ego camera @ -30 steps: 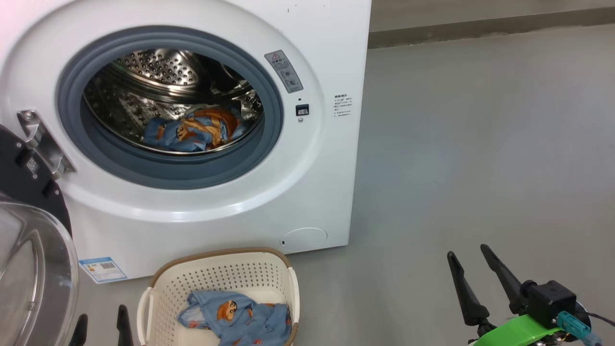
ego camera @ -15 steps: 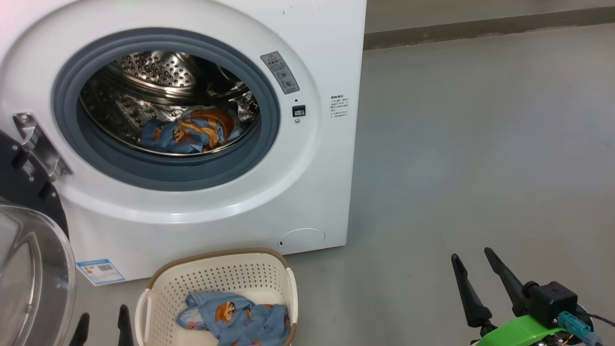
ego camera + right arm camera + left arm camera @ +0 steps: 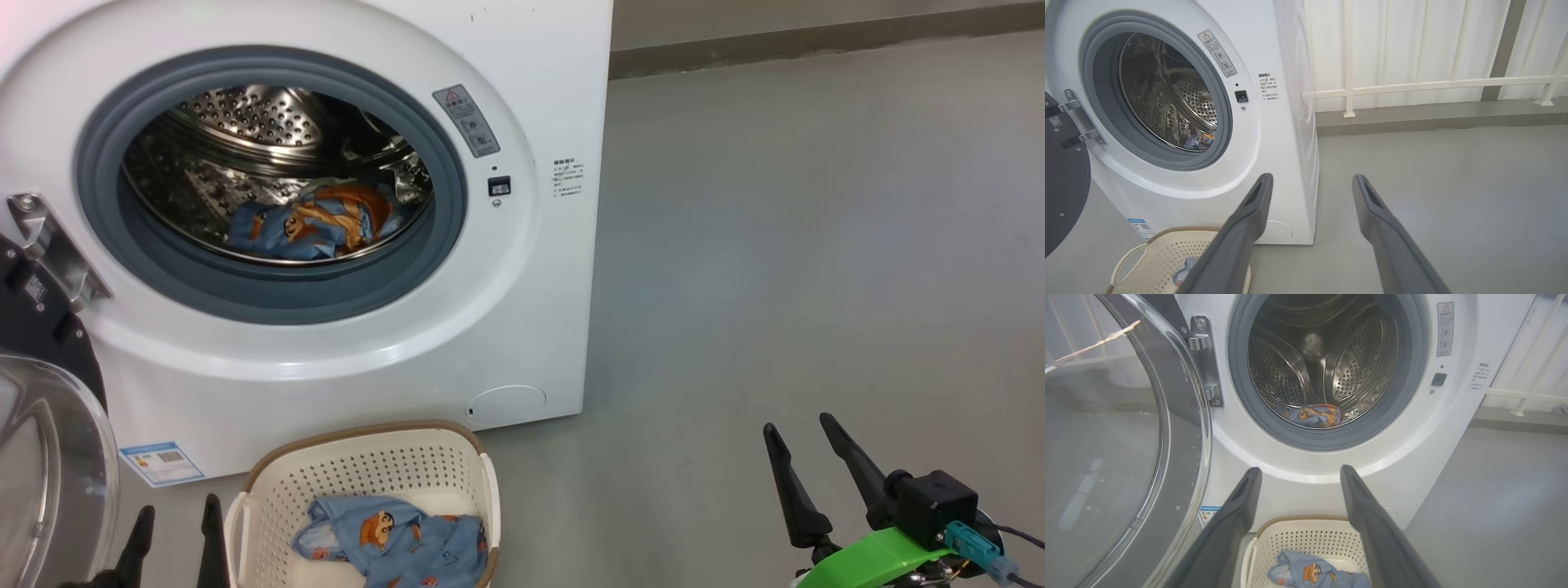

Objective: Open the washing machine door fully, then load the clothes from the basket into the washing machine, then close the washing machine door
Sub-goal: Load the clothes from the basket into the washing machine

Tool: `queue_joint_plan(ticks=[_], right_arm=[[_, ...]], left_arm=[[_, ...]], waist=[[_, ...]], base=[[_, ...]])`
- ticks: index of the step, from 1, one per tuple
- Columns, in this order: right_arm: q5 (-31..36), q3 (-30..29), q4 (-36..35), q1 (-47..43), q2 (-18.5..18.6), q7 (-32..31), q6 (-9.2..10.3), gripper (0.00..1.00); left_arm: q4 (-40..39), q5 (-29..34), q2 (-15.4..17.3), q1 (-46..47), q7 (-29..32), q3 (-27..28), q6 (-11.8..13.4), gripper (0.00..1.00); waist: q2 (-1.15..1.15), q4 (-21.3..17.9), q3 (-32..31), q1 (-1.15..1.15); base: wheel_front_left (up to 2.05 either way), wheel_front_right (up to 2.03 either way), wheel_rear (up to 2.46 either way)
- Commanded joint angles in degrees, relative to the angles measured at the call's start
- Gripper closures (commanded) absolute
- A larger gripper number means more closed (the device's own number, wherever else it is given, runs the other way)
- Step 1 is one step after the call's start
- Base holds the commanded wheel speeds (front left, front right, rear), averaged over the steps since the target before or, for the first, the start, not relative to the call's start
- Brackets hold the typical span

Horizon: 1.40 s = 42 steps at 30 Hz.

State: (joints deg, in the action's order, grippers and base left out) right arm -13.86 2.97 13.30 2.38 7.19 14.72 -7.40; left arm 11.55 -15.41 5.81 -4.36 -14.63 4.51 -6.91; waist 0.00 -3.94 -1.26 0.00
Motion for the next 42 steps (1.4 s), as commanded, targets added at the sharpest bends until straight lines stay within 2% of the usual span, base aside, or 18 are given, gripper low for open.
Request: queue_joint_plan(ticks=[1,10,20,27,35,42], right_arm=[[0.2,1.28,-1.46,1.88,0.29,0.28,-0.09,0.0],[1.04,1.27,-2.27,2.39,-0.11,0.28,-0.09,0.0],[2.57,1.36,-3.58,4.91,-1.71,0.28,-0.09,0.0],[4.23,2.77,-4.77,8.27,-3.31,0.28,-0.09,0.0],[5.73,4.47,-6.36,12.54,-4.22,0.28,-0.09,0.0],[3.62,6.43,-7.99,15.3,-4.29,0.28,-0.09,0.0]], left_arm=[[-0.76,0.5,1.15,2.66,-0.37,1.68,-0.11,0.0],[1.37,0.08,1.77,2.64,-0.37,0.04,-0.36,0.0],[6.86,-2.69,3.92,6.19,2.37,-4.29,-0.54,0.0],[13.52,-8.83,6.12,12.26,7.56,-8.46,-0.57,0.0],[19.9,-17.1,11.25,20.76,12.71,-17.14,-0.57,0.0],[24.54,-25.03,15.0,27.97,16.8,-24.37,-0.58,0.0]], waist=[[0.0,-0.13,0.17,0.0],[0.0,-0.57,2.49,0.0],[0.0,-2.09,10.0,0.0],[0.0,-4.59,17.25,0.0],[0.0,-7.78,25.97,0.0],[0.0,-10.2,32.9,0.0]], base=[[0.0,0.0,0.0],[0.0,0.0,0.0],[0.0,0.0,0.0],[0.0,0.0,0.0],[0.0,0.0,0.0],[0.0,0.0,0.0]])
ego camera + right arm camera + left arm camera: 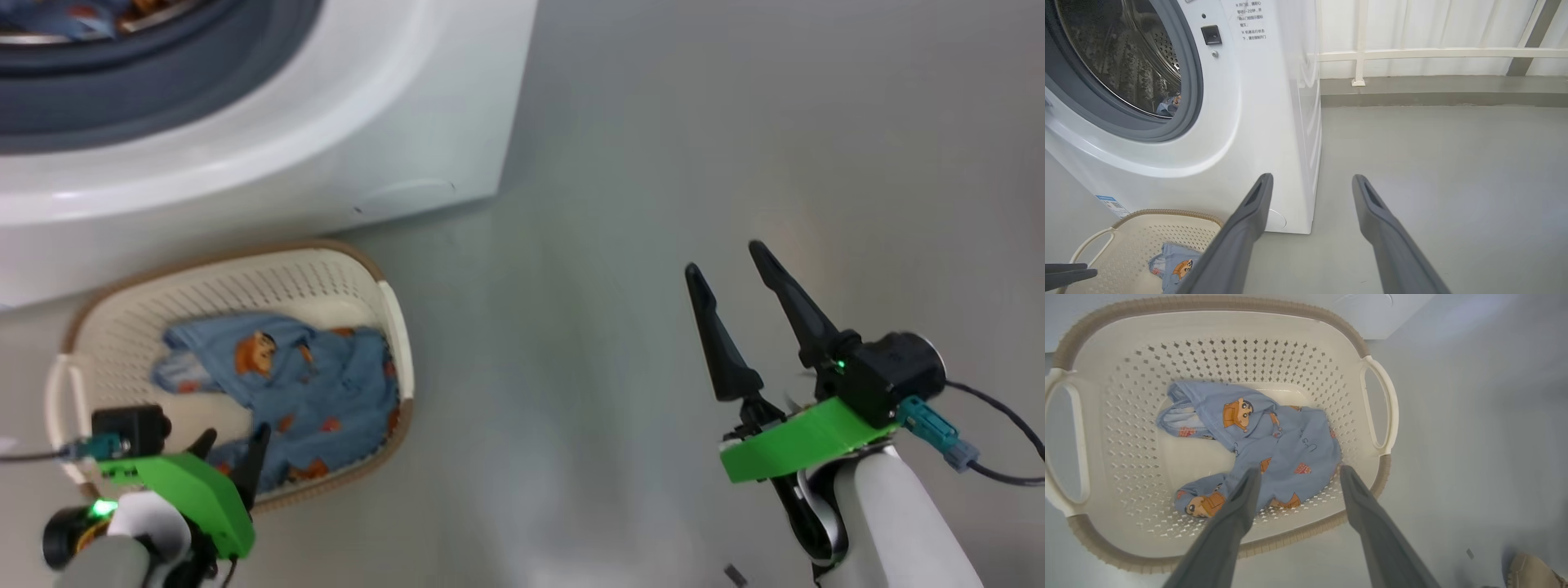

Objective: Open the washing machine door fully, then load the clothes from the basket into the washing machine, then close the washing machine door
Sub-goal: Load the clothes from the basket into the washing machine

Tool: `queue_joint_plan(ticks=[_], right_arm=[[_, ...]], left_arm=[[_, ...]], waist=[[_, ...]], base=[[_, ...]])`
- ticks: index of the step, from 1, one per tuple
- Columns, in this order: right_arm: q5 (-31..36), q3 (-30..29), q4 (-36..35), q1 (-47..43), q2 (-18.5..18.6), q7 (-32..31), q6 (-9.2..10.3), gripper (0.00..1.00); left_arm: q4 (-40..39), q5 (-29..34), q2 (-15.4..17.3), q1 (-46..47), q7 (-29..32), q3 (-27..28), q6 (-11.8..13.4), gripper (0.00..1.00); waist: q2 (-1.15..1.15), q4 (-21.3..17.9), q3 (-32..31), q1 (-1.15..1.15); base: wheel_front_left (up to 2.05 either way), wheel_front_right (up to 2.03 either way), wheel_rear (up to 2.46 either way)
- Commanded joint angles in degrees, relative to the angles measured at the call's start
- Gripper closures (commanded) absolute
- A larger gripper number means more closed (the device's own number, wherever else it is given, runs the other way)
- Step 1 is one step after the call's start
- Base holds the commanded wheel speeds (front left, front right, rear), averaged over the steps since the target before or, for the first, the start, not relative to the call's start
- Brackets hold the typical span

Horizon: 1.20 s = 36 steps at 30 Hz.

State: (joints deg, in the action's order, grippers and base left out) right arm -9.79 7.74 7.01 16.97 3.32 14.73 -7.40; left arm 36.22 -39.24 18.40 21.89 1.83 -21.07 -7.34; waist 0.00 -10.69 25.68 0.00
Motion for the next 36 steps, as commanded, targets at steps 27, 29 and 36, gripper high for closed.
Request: queue_joint_plan(ticks=[27,29,36], right_arm=[[-0.74,3.79,-6.84,4.08,-0.44,0.27,-0.09,0.0],[-0.73,4.04,-7.0,3.99,-0.44,0.27,-0.09,0.0],[-0.83,4.27,-7.55,2.73,-0.44,0.27,-0.09,0.0]], left_arm=[[16.17,-15.08,11.17,22.59,4.77,-11.29,-0.14,0.0],[16.97,-15.13,11.53,23.43,4.56,-12.29,-0.14,0.0],[19.21,-16.19,12.02,26.88,3.92,-14.72,-0.14,0.0]], waist=[[0.0,-7.37,25.06,0.0],[0.0,-7.68,25.68,0.0],[0.0,-8.7,27.92,0.0]], base=[[0.0,0.0,0.0],[0.0,0.0,0.0],[0.0,0.0,0.0]])
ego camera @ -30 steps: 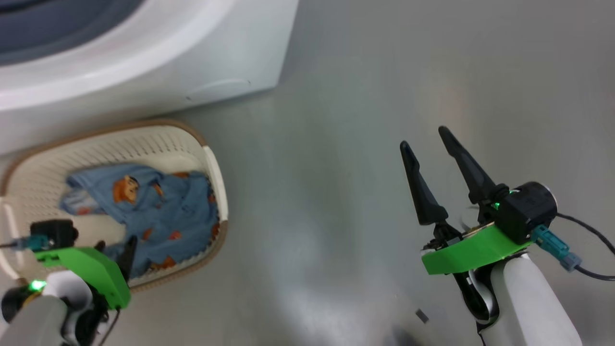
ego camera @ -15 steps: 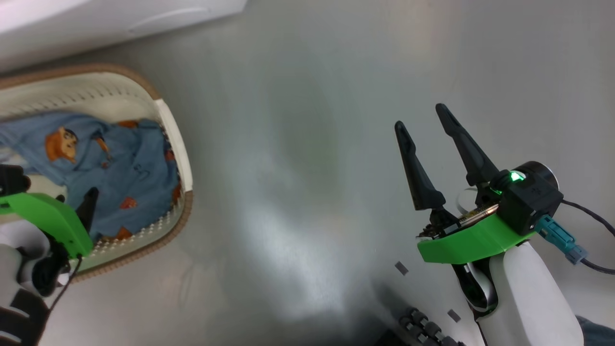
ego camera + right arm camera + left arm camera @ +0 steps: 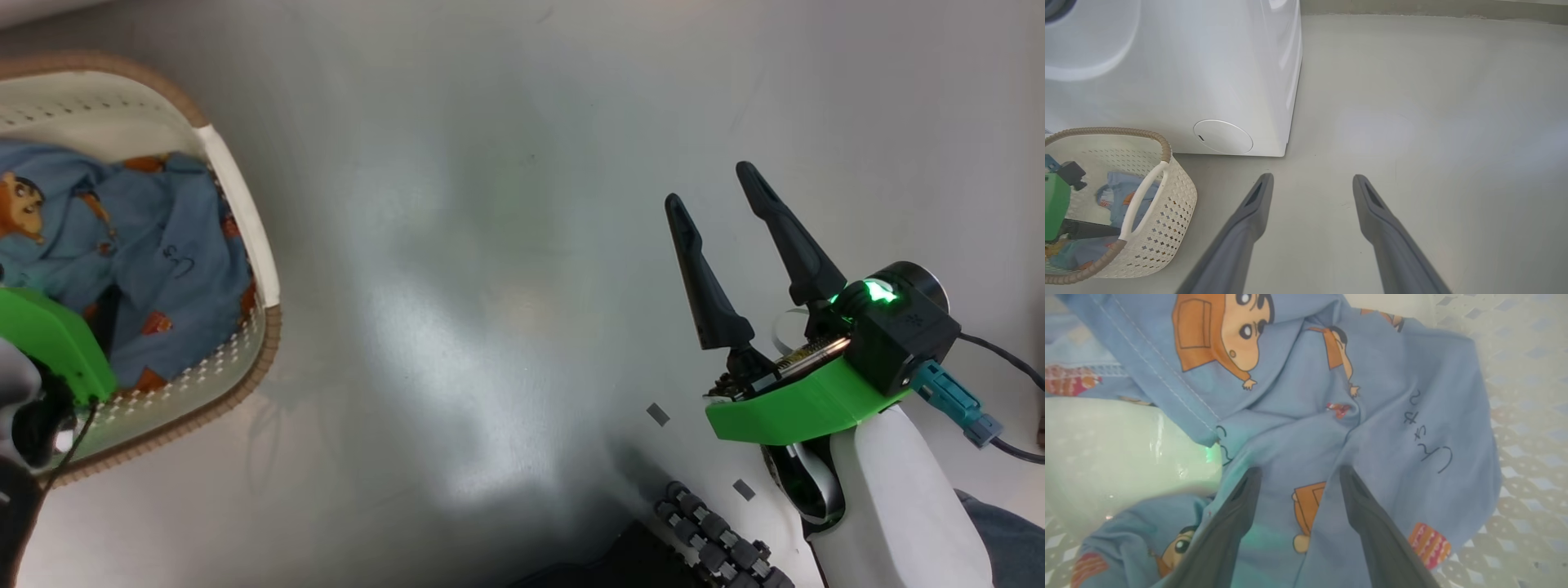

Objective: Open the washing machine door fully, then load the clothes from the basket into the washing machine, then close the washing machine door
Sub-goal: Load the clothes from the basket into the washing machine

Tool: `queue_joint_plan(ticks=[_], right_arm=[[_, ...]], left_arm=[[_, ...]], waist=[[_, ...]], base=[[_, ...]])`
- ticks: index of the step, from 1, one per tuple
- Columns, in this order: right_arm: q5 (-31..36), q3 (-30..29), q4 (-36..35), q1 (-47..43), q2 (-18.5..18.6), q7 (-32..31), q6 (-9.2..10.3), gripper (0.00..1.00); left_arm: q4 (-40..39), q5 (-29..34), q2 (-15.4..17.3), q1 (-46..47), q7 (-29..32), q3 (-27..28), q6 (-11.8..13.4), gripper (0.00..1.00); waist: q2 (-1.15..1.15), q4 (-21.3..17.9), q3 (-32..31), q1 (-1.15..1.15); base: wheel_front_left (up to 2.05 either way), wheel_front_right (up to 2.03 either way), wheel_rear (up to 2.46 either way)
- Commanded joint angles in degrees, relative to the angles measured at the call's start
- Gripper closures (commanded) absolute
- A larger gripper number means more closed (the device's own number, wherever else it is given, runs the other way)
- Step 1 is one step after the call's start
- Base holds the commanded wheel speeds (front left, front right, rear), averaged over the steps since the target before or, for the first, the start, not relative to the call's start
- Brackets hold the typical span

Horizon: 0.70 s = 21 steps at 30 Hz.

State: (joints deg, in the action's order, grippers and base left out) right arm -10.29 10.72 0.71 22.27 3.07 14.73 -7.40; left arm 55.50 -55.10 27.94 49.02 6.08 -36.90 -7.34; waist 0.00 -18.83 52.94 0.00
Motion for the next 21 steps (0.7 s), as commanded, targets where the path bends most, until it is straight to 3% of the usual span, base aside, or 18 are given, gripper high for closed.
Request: queue_joint_plan(ticks=[1,13,21], right_arm=[[-0.31,1.18,-1.28,-2.89,-0.19,0.27,-0.09,0.0],[0.82,-0.22,-2.76,-6.71,-0.19,0.27,-0.09,0.0],[0.82,-0.58,-2.99,-7.27,-0.19,0.27,-0.09,0.0]], left_arm=[[0.21,-0.41,2.29,0.13,-0.33,0.63,-0.14,0.0],[6.38,0.17,-0.16,5.33,-0.28,-4.1,-0.14,0.0],[5.59,-1.02,-1.28,7.09,2.08,-7.89,-0.14,0.0]], waist=[[0.0,-0.55,0.72,0.0],[0.0,0.26,1.32,0.0],[0.0,0.63,1.35,0.0]], base=[[0.0,0.0,0.0],[0.0,0.0,0.0],[0.0,0.0,0.0]])
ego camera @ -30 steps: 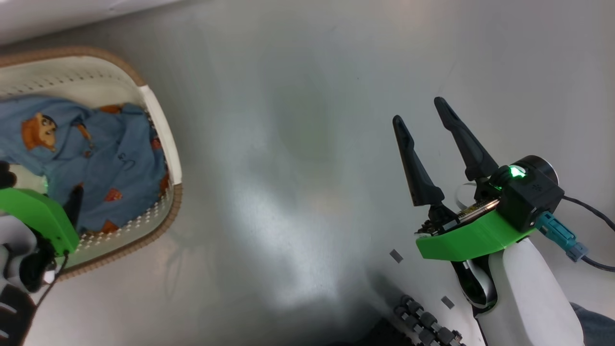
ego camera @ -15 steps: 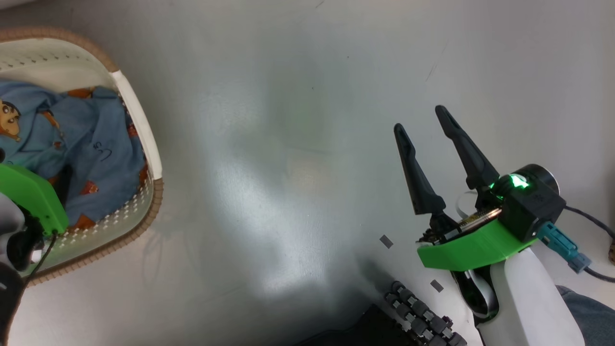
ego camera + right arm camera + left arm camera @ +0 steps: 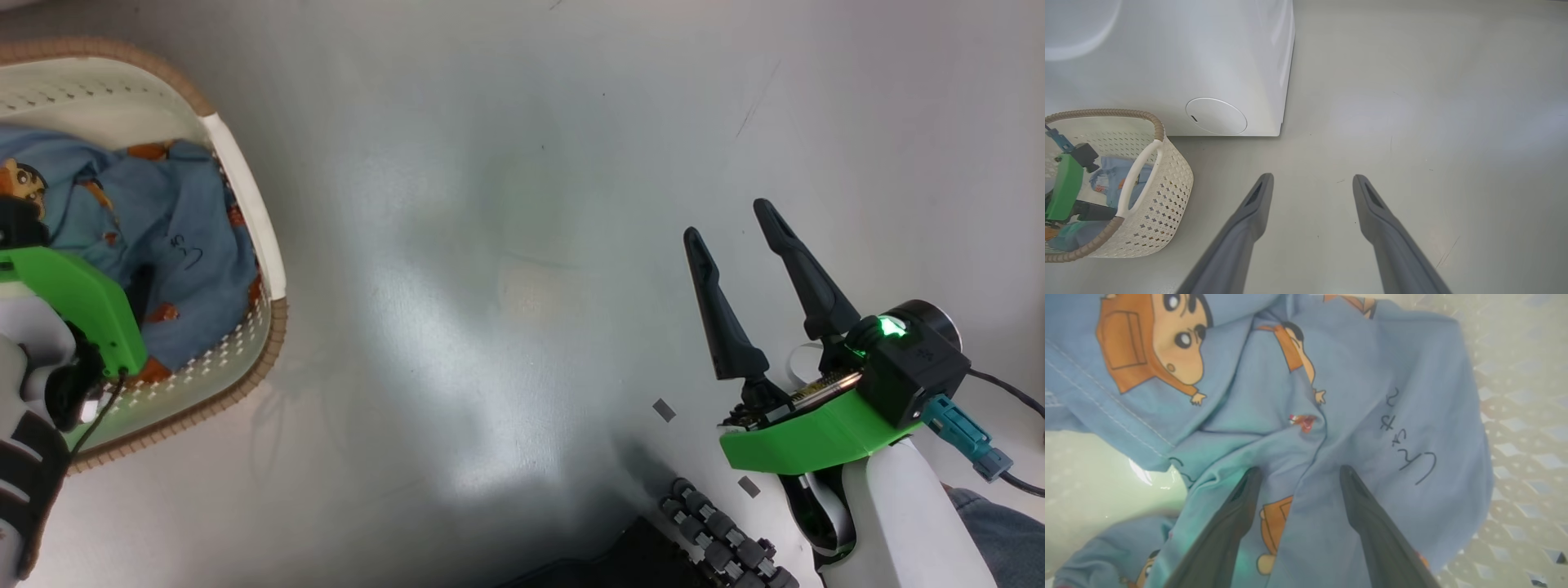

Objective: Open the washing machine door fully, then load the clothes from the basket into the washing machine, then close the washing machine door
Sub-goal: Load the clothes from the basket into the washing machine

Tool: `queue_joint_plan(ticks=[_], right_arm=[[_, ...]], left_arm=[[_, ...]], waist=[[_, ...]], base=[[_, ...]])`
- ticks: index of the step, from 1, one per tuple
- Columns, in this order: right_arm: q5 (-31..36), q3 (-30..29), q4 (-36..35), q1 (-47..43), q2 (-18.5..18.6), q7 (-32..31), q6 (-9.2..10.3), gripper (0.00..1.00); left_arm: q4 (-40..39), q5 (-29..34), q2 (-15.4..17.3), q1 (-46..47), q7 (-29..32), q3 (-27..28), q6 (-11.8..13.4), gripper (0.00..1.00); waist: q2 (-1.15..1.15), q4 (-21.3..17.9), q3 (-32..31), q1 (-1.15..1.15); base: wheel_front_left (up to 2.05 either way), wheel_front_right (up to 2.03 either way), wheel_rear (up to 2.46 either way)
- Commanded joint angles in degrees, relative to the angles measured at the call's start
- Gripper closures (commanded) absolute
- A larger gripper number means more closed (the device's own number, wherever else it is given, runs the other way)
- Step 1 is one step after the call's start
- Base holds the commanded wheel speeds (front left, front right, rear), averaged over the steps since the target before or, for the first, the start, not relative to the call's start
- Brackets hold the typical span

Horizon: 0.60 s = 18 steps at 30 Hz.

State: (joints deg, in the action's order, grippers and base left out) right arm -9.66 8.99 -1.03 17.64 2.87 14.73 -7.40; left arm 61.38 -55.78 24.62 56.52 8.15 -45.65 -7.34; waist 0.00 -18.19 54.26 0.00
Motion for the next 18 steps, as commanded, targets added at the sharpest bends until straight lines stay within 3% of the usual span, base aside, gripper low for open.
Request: queue_joint_plan(ticks=[1,14,15,17,18], right_arm=[[0.23,1.11,-1.3,-2.62,0.01,0.27,-0.09,0.0],[1.28,0.03,-2.89,-5.13,0.01,0.27,-0.09,0.0],[1.39,-0.11,-3.1,-5.33,0.01,0.27,-0.09,0.0],[1.61,-0.35,-3.48,-5.64,0.01,0.27,-0.09,0.0],[1.7,-0.43,-3.63,-5.74,0.01,0.27,-0.09,0.0]], left_arm=[[-0.19,-0.46,1.95,-0.34,-0.01,0.55,-0.14,0.0],[3.83,1.23,-1.36,1.21,-2.17,-4.48,-0.14,0.0],[4.25,1.39,-1.65,1.44,-2.56,-4.8,-0.14,0.05],[5.04,1.88,-2.15,1.96,-3.66,-5.45,-0.14,0.43],[5.44,2.2,-2.39,2.15,-4.09,-5.89,-0.14,0.52]], waist=[[0.0,0.01,0.07,0.0],[0.0,0.32,0.76,0.0],[0.0,0.38,0.81,0.0],[0.0,0.54,0.94,0.0],[0.0,0.61,0.99,0.0]], base=[[0.0,0.0,0.0],[0.0,0.0,0.0],[0.0,0.0,0.0],[0.0,0.0,0.0],[0.0,0.0,0.0]])
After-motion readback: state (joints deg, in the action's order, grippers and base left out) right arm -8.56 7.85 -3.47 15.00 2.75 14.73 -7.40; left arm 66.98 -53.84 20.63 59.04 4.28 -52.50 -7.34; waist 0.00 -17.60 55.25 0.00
